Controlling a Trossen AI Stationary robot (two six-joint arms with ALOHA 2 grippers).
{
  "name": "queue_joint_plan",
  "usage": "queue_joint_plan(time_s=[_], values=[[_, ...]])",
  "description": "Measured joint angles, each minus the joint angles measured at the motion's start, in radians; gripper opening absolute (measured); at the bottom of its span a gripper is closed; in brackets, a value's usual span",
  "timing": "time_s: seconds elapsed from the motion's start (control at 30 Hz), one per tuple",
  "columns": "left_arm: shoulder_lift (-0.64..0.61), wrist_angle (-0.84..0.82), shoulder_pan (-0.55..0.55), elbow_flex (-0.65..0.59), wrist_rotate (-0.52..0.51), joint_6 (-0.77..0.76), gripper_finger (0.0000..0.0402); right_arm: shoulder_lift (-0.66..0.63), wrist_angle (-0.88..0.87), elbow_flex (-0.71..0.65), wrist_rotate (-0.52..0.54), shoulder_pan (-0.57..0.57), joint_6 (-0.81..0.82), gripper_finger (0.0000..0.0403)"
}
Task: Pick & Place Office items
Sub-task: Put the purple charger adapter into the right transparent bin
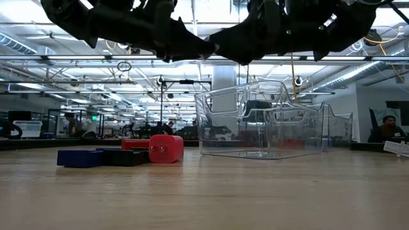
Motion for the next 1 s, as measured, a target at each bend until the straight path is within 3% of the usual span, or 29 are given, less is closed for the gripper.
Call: queue_joint_plan(time_s=[0.2,0.47,0.67,1.0], values=[[0.0,0.013,0.0,0.0,0.008,-0.022,0.015,0.0,0.003,0.0,0.0,0.0,-0.003,0.0226],[0.0,0.026,0.0,0.0,0.023,-0.035,0.0135,-0.001,-0.001,0.0,-0.005,0.0,-0.015,0.0181],[0.0,0.026,0.001,-0.001,0.023,-0.052,0.0169,-0.002,-0.009,0.0,-0.007,-0.004,-0.023,0.0124],[0.0,0.024,0.0,-0.002,0.022,-0.107,0.0168,-0.002,-0.02,0.0,-0.006,-0.005,-0.023,0.0122]])
